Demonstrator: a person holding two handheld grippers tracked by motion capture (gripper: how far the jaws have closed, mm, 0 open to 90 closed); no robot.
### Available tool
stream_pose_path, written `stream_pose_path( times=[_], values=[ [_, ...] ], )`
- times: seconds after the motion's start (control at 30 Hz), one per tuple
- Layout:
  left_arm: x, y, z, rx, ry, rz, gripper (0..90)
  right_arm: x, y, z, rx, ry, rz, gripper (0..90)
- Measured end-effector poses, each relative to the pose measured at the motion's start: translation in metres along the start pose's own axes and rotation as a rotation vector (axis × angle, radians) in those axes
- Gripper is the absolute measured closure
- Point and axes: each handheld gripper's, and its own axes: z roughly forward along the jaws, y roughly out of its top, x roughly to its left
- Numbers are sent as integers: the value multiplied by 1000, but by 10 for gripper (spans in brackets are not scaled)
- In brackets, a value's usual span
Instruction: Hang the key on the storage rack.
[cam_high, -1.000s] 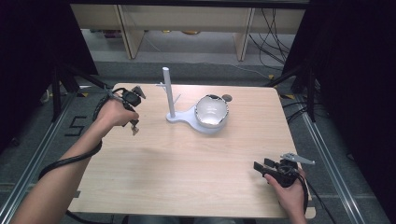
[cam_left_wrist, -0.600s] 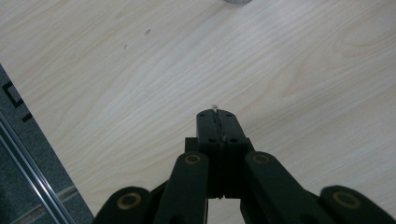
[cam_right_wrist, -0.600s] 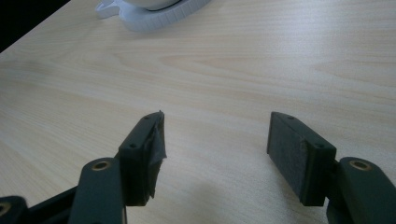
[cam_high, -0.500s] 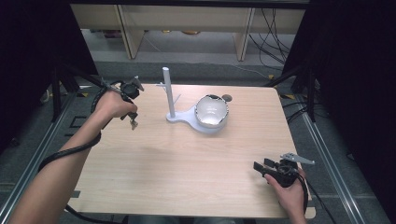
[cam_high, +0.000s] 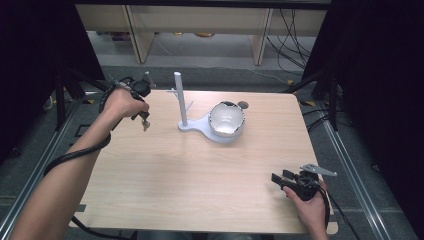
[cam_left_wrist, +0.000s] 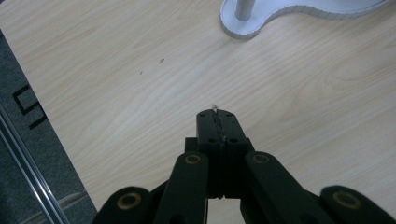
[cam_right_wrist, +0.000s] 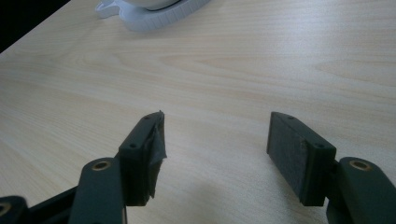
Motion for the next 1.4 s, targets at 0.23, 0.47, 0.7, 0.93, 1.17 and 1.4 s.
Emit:
stream_pose_path(
  times=[0.23, 0.47, 0.7, 0.93, 1.17, 1.4],
  values=[
    [2, 14, -8, -21, 13, 0, 895, -1, 0, 0, -1, 2, 5, 380],
    [3, 23, -15, -44, 18, -30, 895, -1, 0, -1, -9, 7, -11, 380],
    [4, 33, -23, -58, 26, -22, 895, -2, -1, -1, -8, 12, -14, 380],
    [-1, 39, -27, -110, 38, -46, 895, -2, -1, -1, -9, 13, -9, 380],
    [-2, 42, -30, -190, 60, -59, 895, -1, -1, -1, -13, 13, -3, 380],
    [-2, 43, -33, -267, 56, -90, 895, -2, -1, -1, -9, 15, -15, 379]
  ],
)
